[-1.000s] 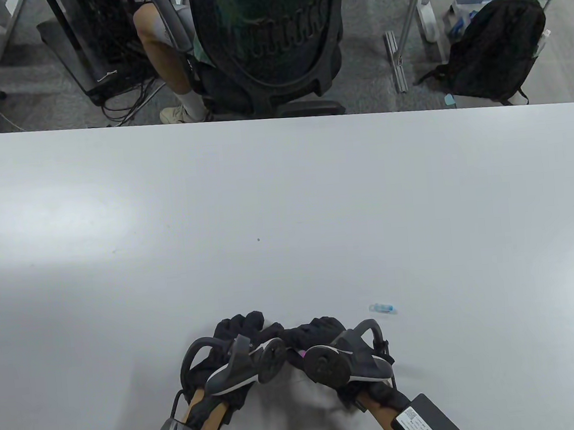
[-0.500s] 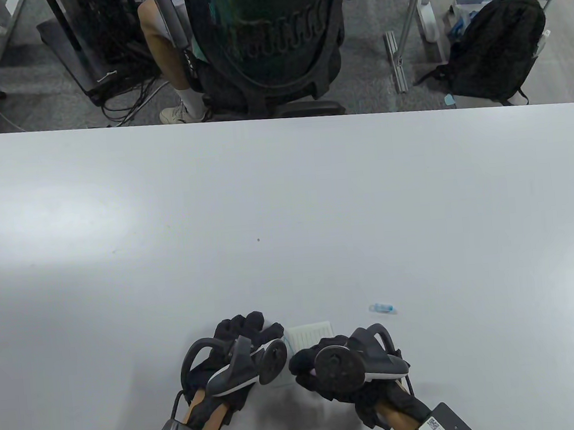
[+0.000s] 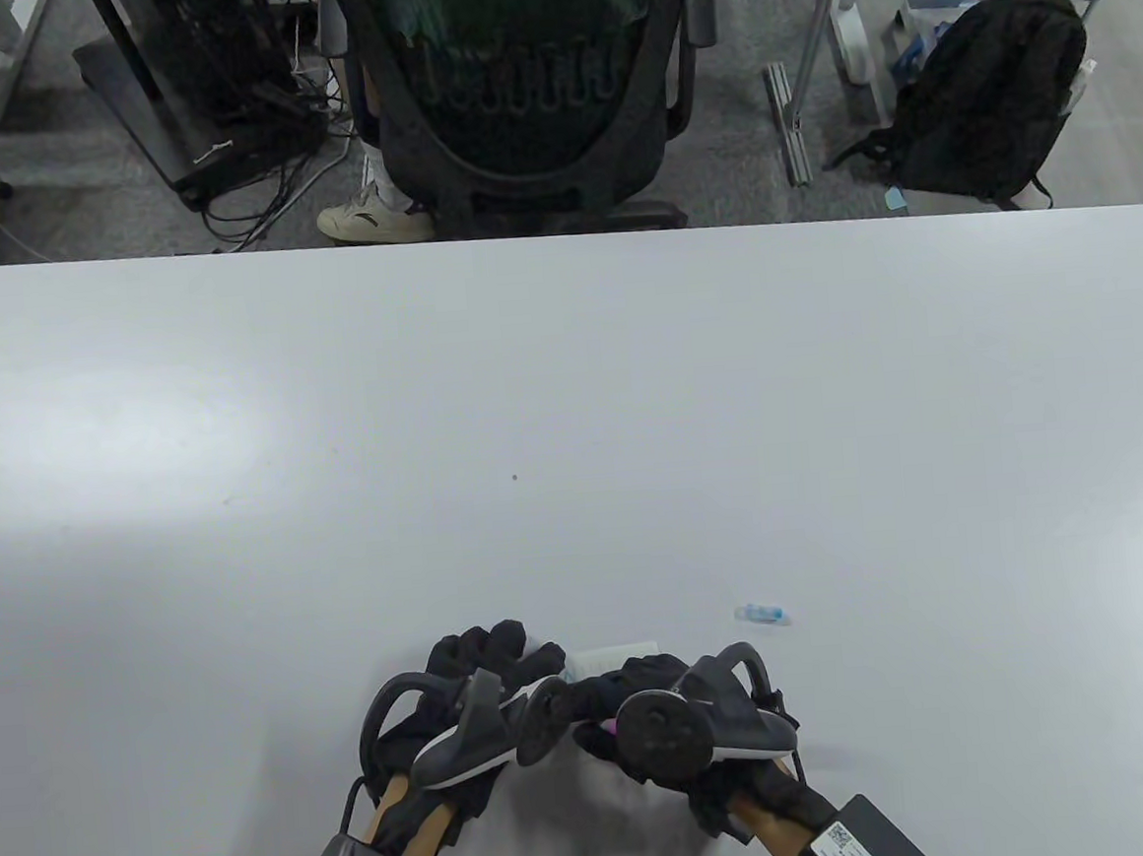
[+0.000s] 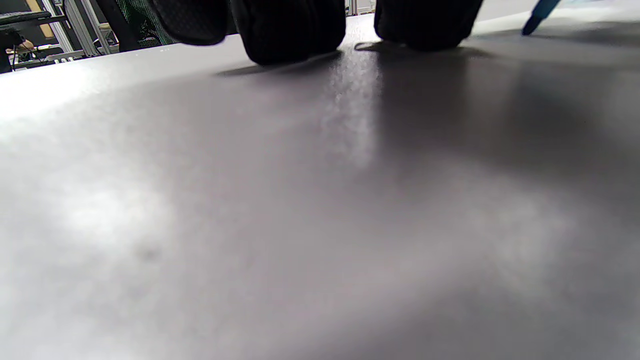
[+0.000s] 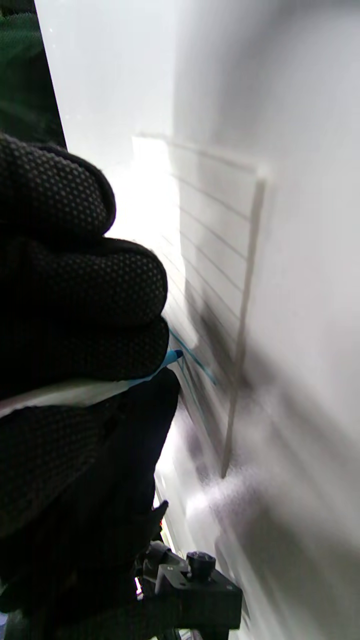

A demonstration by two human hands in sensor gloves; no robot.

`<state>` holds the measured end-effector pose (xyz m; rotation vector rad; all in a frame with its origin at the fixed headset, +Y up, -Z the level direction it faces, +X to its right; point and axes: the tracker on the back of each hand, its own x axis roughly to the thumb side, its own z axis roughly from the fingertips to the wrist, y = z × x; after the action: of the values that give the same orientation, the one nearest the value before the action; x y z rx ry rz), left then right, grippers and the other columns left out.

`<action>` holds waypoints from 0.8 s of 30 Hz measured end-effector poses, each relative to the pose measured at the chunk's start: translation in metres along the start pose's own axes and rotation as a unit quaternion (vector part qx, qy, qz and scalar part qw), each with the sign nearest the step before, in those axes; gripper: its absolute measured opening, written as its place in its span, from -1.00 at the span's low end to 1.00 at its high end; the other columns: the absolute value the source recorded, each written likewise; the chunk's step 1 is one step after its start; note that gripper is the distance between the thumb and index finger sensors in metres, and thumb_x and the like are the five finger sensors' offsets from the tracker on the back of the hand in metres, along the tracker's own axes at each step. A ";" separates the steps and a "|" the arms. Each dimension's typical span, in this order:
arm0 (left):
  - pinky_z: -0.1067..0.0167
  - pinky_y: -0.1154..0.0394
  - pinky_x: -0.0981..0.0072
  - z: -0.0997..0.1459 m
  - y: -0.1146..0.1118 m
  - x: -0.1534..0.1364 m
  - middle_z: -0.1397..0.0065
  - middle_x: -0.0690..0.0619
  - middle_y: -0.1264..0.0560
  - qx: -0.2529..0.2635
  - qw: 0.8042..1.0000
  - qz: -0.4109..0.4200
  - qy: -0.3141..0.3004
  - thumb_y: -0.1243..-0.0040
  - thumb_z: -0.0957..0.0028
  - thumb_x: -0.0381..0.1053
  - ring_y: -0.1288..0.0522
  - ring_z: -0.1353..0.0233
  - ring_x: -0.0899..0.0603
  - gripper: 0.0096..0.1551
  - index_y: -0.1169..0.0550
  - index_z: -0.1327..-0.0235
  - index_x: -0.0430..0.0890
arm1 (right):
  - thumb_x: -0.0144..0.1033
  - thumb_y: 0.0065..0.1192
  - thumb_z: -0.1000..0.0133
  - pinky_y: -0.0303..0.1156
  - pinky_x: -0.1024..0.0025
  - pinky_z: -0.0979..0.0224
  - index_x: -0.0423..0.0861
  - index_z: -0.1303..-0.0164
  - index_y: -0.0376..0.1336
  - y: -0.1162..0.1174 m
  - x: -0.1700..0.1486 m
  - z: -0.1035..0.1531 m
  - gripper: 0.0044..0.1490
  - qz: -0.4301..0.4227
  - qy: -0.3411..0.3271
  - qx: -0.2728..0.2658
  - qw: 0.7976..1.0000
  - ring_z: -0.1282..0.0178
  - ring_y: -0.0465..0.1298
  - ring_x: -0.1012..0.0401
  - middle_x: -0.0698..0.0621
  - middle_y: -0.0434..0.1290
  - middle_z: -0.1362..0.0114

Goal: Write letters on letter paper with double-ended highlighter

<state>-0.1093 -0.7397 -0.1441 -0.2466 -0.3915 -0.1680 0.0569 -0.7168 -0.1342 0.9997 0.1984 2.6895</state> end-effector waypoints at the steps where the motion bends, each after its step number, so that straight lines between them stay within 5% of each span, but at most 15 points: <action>1: -0.57 -0.30 -0.18 0.000 0.000 0.000 -0.68 -0.03 -0.23 0.000 1.000 0.000 0.000 -0.04 -0.25 0.15 -0.34 -0.53 -0.10 -0.48 -0.28 -0.49 0.30 | -0.03 0.19 -0.14 0.47 -0.11 -0.36 -0.03 -0.31 0.37 0.000 -0.001 0.001 -0.43 0.002 0.000 0.001 1.000 -0.16 0.64 -0.01 -0.11 0.65 -0.20; 17: -0.59 -0.26 -0.17 0.000 -0.001 0.006 -0.69 -0.05 -0.15 -0.013 1.000 -0.019 -0.020 0.03 -0.29 0.10 -0.29 -0.54 -0.11 -0.39 -0.10 -0.58 0.33 | -0.04 0.16 -0.16 0.45 -0.13 -0.37 -0.03 -0.36 0.32 -0.001 -0.014 0.001 -0.41 0.038 0.047 -0.040 0.997 -0.20 0.62 -0.04 -0.14 0.62 -0.25; 24: -0.58 -0.27 -0.19 -0.002 0.001 0.007 -0.68 -0.06 -0.19 -0.010 1.000 0.005 -0.019 0.00 -0.27 0.13 -0.31 -0.53 -0.13 -0.45 -0.23 -0.54 0.34 | -0.04 0.15 -0.16 0.45 -0.12 -0.36 -0.03 -0.36 0.32 -0.001 -0.014 0.001 -0.41 0.043 0.042 -0.041 0.997 -0.19 0.62 -0.03 -0.14 0.62 -0.24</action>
<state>-0.1019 -0.7395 -0.1431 -0.2717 -0.4268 -0.1576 0.0680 -0.7201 -0.1423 0.8905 0.0617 2.7954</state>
